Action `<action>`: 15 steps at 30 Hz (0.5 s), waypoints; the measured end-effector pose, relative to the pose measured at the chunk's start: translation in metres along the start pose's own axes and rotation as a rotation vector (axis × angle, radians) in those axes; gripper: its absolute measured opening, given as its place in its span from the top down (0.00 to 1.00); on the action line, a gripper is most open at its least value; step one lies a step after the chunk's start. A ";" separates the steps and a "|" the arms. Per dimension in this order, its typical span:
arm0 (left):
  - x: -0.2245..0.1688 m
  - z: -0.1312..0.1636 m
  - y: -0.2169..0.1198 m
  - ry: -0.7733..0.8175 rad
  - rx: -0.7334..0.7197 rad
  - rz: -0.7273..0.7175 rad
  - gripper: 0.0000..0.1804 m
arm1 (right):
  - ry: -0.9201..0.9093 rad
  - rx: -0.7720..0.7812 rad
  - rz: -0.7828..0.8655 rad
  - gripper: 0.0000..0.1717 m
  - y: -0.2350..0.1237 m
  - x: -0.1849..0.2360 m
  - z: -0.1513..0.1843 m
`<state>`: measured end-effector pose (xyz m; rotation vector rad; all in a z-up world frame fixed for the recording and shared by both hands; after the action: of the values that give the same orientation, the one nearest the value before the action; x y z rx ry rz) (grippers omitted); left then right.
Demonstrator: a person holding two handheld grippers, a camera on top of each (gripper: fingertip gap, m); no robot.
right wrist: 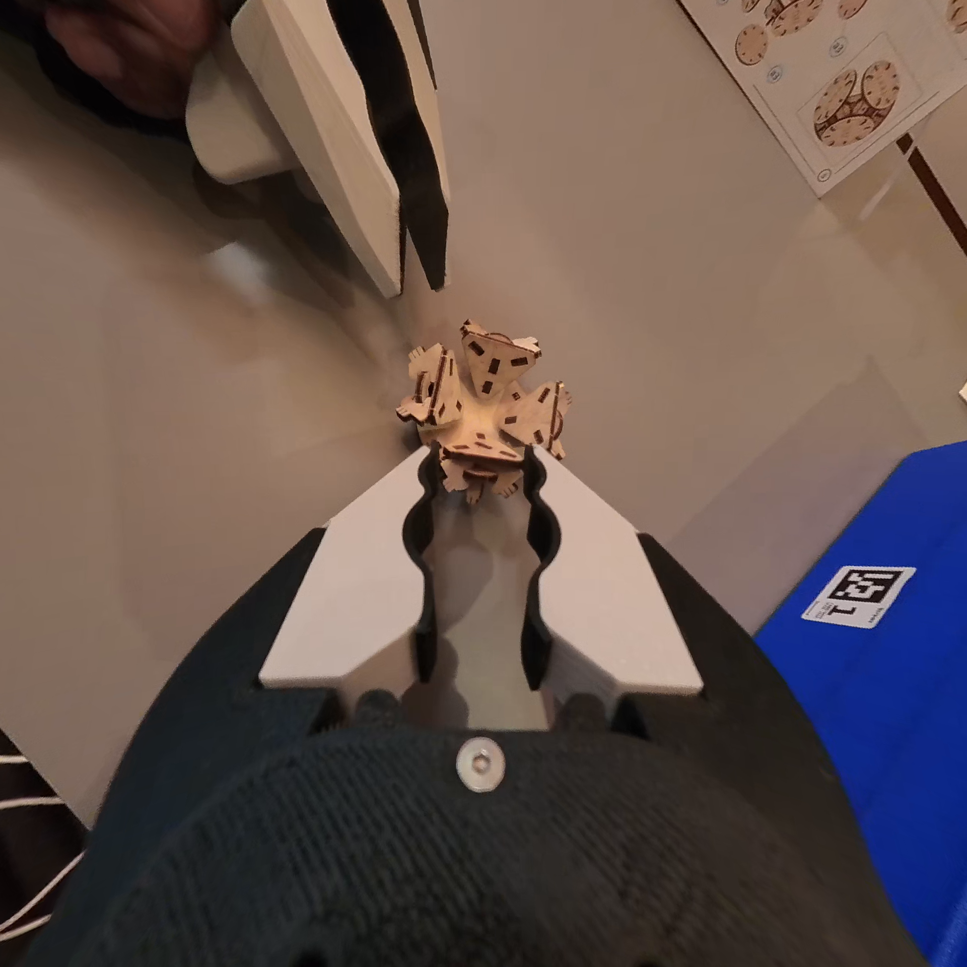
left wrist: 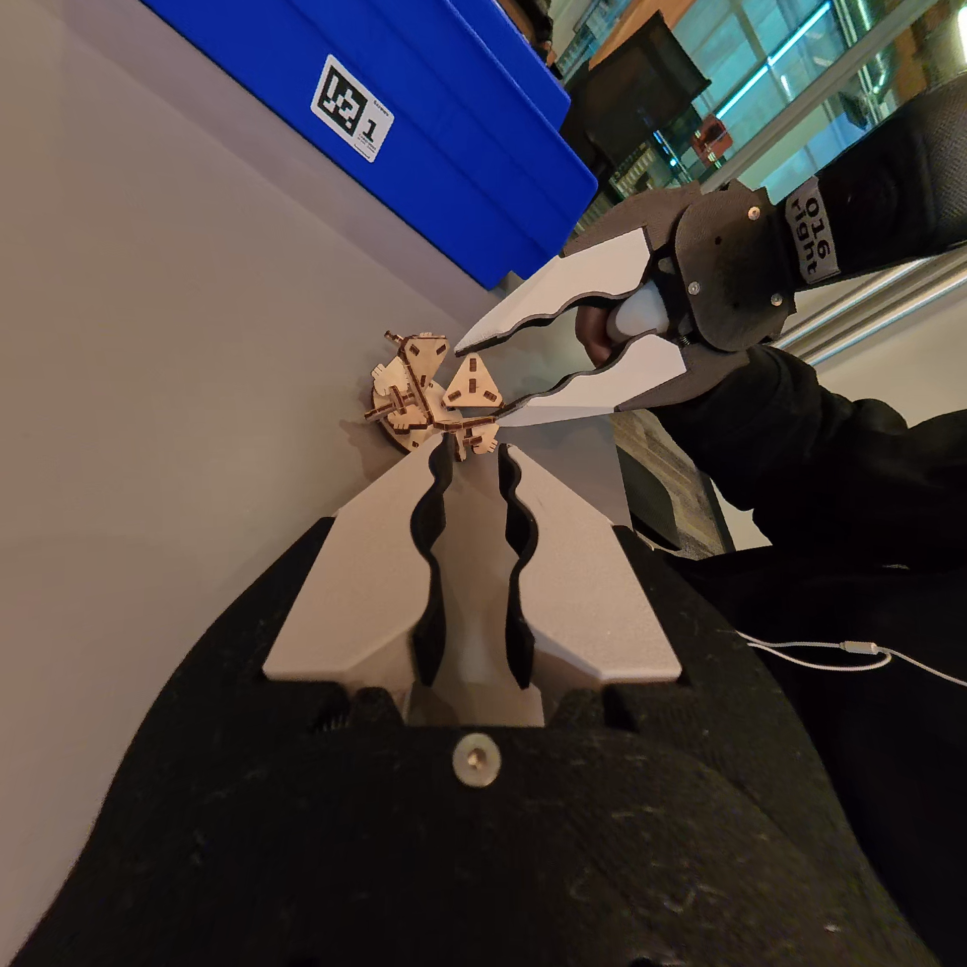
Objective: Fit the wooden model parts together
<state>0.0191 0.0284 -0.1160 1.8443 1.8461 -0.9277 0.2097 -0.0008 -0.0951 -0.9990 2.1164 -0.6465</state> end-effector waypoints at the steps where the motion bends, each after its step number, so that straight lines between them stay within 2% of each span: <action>1: 0.000 0.000 0.000 0.000 0.000 0.000 0.92 | -0.003 0.002 -0.001 0.82 0.000 0.000 0.000; 15: 0.000 0.000 0.000 -0.004 -0.003 0.003 0.92 | 0.010 0.035 -0.044 0.82 0.000 -0.001 -0.001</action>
<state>0.0190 0.0288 -0.1162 1.8417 1.8405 -0.9268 0.2089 0.0004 -0.0940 -1.0269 2.0896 -0.7093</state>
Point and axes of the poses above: each gripper's, where its closed fingertips meet, y out along the fingers, z out of its underside, x = y × z across the jaws, the point moved 10 cm from there along -y, back along the fingers, and after that the axes turned 9 degrees about z, right-handed, at the moved point
